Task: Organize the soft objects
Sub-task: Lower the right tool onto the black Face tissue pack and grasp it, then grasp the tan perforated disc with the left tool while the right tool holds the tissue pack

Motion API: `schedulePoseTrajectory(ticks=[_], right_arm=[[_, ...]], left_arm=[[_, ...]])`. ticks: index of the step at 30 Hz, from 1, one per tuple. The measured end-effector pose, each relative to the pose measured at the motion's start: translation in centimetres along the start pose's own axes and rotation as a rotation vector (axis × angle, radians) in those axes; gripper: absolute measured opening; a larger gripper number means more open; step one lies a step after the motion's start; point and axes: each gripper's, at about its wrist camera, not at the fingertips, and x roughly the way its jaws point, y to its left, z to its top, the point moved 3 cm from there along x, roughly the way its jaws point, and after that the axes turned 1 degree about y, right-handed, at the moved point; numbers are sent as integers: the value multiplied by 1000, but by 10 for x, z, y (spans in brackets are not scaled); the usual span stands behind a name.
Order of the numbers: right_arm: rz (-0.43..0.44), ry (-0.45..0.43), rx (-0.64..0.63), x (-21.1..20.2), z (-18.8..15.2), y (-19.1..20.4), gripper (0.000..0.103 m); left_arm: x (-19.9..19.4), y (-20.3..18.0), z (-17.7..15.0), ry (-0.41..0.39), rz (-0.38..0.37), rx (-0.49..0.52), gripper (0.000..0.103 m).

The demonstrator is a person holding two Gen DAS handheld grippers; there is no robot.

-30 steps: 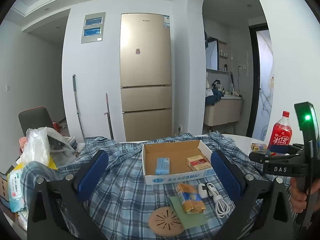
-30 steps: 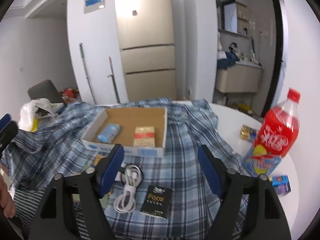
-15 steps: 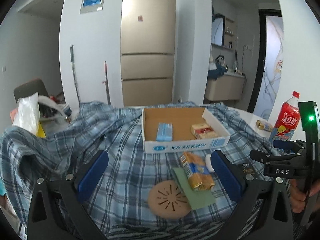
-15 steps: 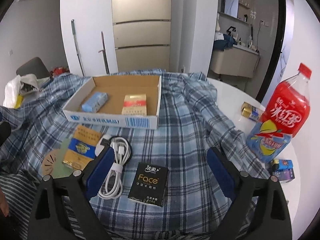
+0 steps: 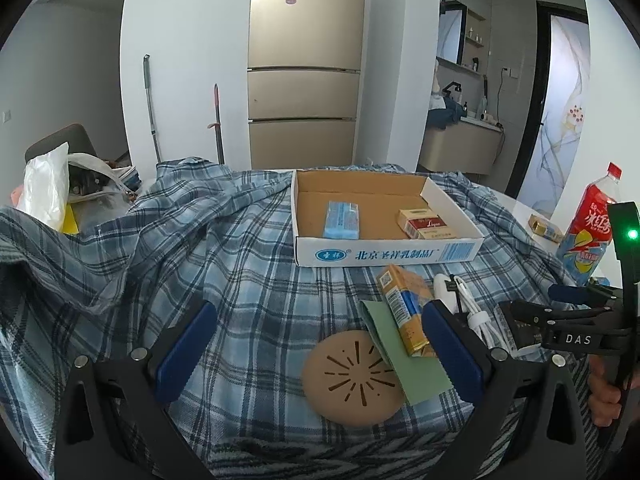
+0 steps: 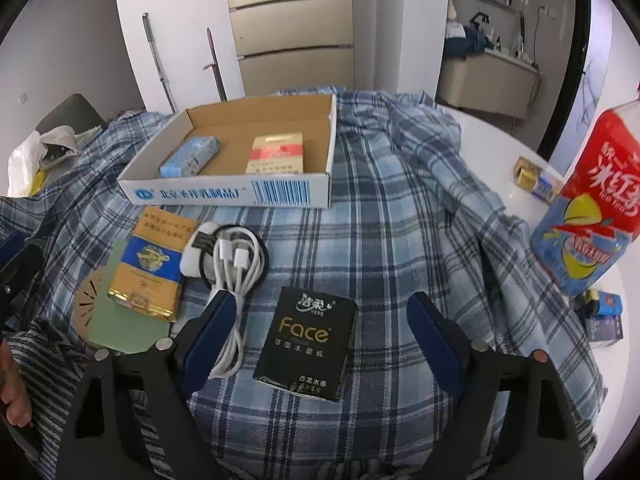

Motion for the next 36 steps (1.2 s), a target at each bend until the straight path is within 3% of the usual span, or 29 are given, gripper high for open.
schedulePoseTrajectory(ticks=[15,18,24,31,36], right_arm=[[-17,125,-22,20,-8,3,63],[-15,142,-21,23,-10,3,46],[0,112,-27,18,-9,5,45],[7,103,-26,15,-9,4,46],[13,102,-26,14,-9,4,46]], left_arm=[[3,4,0,21,7,-16,103],[11,4,-3,69,18,-12,103],[21,13,-7,126,45,-51,103],[38,20,-16,228,43,-78,68],[47,-4,-24,294,-3,52,66]])
